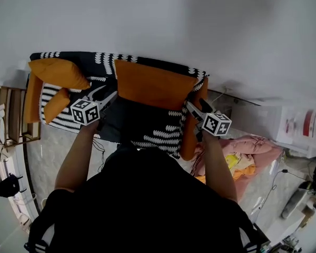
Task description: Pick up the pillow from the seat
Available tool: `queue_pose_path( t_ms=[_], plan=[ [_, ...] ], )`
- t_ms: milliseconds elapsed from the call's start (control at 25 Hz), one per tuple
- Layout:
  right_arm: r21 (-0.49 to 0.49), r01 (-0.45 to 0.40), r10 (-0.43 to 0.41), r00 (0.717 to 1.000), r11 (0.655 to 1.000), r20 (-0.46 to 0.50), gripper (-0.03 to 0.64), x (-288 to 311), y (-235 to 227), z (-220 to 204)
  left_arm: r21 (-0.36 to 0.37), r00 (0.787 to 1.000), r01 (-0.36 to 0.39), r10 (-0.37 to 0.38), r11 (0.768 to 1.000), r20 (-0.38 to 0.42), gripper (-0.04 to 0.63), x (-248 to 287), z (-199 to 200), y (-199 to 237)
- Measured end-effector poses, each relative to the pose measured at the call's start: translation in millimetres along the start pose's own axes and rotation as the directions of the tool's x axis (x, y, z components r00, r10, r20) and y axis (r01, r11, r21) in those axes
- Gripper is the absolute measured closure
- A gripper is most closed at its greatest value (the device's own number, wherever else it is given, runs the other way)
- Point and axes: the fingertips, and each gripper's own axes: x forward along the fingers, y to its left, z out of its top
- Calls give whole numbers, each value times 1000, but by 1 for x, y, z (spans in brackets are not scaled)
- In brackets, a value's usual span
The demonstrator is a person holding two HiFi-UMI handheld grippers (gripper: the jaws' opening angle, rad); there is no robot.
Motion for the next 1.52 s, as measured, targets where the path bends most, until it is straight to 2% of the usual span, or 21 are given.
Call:
queue_pose_path(
  t_ms=[440, 800, 1520],
  plan=[
    [51, 75, -75, 997, 996, 11, 245, 20, -7, -5, 10, 998, 33, -32, 999, -54, 354, 18, 2, 36],
    [89, 116, -117, 993, 989, 3, 245, 40, -20, -12, 5, 995, 24, -24, 1000, -96, 350, 35, -3, 68],
    [165, 176, -173, 984, 971, -30, 245, 83, -71, -25, -73, 983, -4, -9, 997, -183, 337, 88, -25, 116]
  ],
)
